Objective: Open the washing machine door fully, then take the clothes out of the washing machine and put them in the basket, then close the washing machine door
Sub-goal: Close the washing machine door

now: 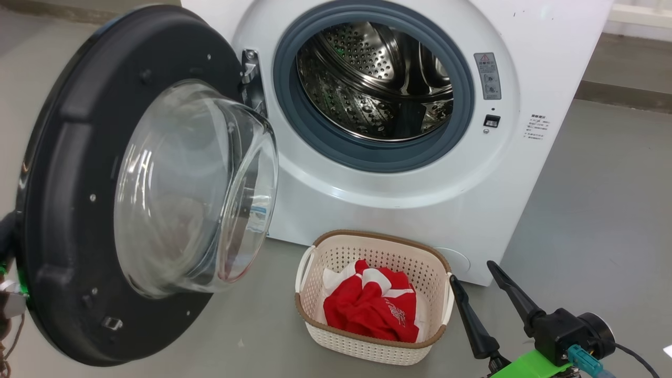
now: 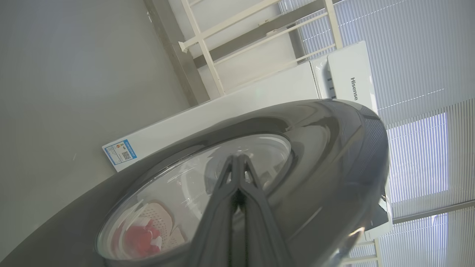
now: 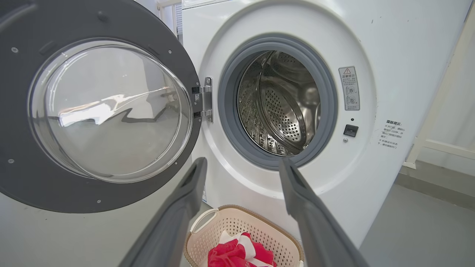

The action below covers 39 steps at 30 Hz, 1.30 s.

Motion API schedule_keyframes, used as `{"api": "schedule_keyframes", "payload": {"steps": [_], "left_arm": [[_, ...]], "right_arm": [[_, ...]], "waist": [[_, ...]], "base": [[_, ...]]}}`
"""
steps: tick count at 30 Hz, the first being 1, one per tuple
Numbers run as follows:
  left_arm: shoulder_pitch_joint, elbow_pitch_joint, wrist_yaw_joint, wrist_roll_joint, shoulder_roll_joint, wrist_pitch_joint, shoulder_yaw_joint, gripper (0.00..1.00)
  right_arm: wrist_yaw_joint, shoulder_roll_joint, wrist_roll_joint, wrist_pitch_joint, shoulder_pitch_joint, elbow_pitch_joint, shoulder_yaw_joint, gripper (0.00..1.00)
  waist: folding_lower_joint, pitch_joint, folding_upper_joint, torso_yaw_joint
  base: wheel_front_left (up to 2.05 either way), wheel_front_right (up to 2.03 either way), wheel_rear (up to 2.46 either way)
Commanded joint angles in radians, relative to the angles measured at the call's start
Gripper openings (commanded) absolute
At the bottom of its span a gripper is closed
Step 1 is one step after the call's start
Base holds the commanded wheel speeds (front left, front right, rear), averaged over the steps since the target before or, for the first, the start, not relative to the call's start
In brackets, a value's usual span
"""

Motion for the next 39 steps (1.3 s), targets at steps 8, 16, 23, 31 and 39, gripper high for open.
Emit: {"api": "schedule_keyframes", "payload": {"steps": [8, 16, 23, 31, 39], "left_arm": [[0.103, -0.249, 0.079, -0.053, -0.042, 0.07, 0.037, 0.0], [0.174, -0.454, 0.159, -0.072, -0.118, 0.102, 0.027, 0.0], [0.228, -0.601, 0.208, -0.08, -0.171, 0.127, 0.002, 0.0], [0.268, -0.682, 0.227, -0.1, -0.201, 0.131, -0.012, 0.0], [0.302, -0.747, 0.238, -0.129, -0.219, 0.122, -0.025, 0.0]], "right_arm": [[0.006, -0.007, 0.002, -0.018, -0.023, -0.021, 0.014, 1.0], [0.006, -0.007, 0.007, -0.02, -0.026, -0.02, 0.008, 1.0], [0.006, -0.007, 0.01, -0.021, -0.037, -0.017, 0.007, 1.0], [0.006, -0.007, 0.013, -0.022, -0.048, -0.013, 0.004, 1.0], [0.006, -0.007, 0.018, -0.022, -0.049, -0.012, 0.0, 1.0]], "waist": [[-0.0001, 0.007, -0.0001, -0.013], [-0.0001, 0.023, -0.0001, -0.022], [-0.0001, 0.039, -0.0001, -0.045], [-0.0001, 0.047, -0.0001, -0.09], [-0.0001, 0.049, -0.0001, -0.13]], "base": [[0.0, 0.0, 0.0], [0.0, 0.0, 0.0], [0.0, 0.0, 0.0], [0.0, 0.0, 0.0], [0.0, 0.0, 0.0]]}}
